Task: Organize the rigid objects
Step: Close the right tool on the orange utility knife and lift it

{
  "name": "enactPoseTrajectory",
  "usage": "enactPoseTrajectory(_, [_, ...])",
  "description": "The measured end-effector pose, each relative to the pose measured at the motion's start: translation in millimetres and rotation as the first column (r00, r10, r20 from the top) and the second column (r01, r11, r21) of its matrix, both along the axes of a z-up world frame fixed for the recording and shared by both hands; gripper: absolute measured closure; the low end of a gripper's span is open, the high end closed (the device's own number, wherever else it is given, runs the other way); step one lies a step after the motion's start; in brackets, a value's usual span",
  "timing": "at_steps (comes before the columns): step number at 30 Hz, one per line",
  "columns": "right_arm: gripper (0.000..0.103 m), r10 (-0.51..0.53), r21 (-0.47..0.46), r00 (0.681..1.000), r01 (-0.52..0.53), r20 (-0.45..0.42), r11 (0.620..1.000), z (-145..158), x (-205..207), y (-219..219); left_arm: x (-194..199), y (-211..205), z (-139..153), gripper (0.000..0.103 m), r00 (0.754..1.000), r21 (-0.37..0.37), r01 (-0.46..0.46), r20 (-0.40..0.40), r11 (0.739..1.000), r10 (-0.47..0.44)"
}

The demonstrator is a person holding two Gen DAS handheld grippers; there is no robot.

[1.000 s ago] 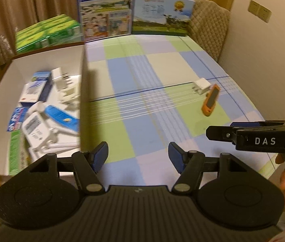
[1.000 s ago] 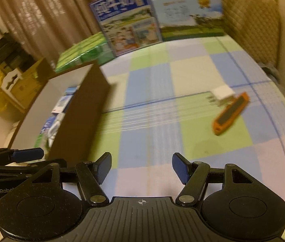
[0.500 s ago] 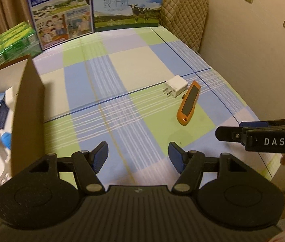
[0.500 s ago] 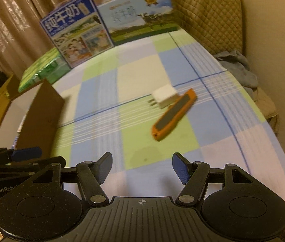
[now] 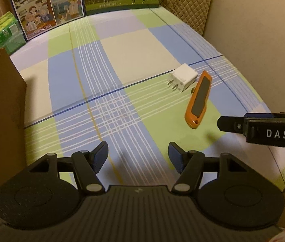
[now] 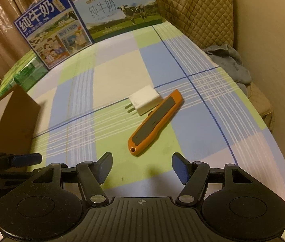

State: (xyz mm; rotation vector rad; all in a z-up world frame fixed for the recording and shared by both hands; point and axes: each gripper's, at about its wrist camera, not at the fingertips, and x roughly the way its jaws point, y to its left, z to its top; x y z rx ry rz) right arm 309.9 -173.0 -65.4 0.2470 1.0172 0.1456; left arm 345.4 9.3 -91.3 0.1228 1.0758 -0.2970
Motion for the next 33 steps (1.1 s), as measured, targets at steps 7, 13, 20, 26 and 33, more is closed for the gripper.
enactPoseTrajectory(7, [0.040, -0.013, -0.024, 1.000, 0.013, -0.016, 1.000, -19.6, 23.2, 4.5, 23.3, -1.9, -16.2, 0.041, 1.000, 0.009, 0.002, -0.012, 1.000, -0.002])
enactPoseTrajectory(13, [0.042, -0.026, -0.048, 0.999, 0.025, -0.021, 0.999, -37.8, 40.7, 12.2, 40.7, -3.0, -29.4, 0.041, 1.000, 0.025, 0.006, -0.017, 1.000, -0.005])
enactPoseTrajectory(20, [0.049, -0.065, -0.114, 0.998, 0.063, -0.013, 0.991, -53.6, 58.4, 24.6, 54.1, -2.7, -38.3, 0.041, 1.000, 0.037, 0.005, -0.021, 0.999, -0.004])
enactPoseTrajectory(26, [0.057, -0.094, -0.132, 0.996, 0.093, -0.003, 0.987, -61.7, 68.4, 26.6, 61.2, -6.0, -41.8, 0.041, 1.000, 0.036, 0.016, -0.021, 0.999, -0.016])
enactPoseTrajectory(33, [0.071, -0.101, -0.158, 0.995, 0.099, -0.004, 0.983, -58.2, 66.5, 26.0, 64.1, -16.5, -41.7, 0.043, 0.998, 0.026, 0.054, -0.016, 0.998, -0.054])
